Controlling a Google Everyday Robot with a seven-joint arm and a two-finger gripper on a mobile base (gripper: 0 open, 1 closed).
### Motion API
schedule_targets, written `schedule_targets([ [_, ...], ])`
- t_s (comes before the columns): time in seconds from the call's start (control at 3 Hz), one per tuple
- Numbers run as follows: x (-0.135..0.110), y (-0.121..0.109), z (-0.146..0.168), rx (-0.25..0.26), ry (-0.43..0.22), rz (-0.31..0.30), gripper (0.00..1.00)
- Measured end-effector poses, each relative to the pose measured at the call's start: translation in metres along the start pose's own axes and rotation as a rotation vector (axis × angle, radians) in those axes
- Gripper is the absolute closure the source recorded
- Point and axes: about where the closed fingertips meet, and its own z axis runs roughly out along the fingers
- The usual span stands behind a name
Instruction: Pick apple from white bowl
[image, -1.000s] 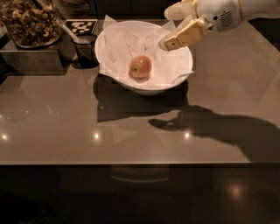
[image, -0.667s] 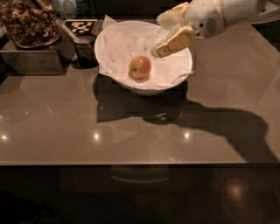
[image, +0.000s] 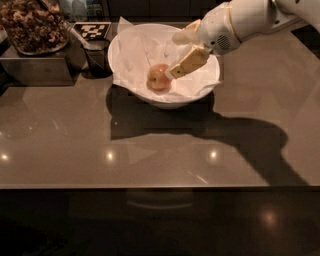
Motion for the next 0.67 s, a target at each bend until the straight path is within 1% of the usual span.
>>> schedule_targets([
  [0.33, 0.017, -0.016, 0.003, 0.038, 0.042, 0.013, 0.31],
  [0.67, 0.022, -0.038, 0.0, 0.086, 0.055, 0.013, 0.33],
])
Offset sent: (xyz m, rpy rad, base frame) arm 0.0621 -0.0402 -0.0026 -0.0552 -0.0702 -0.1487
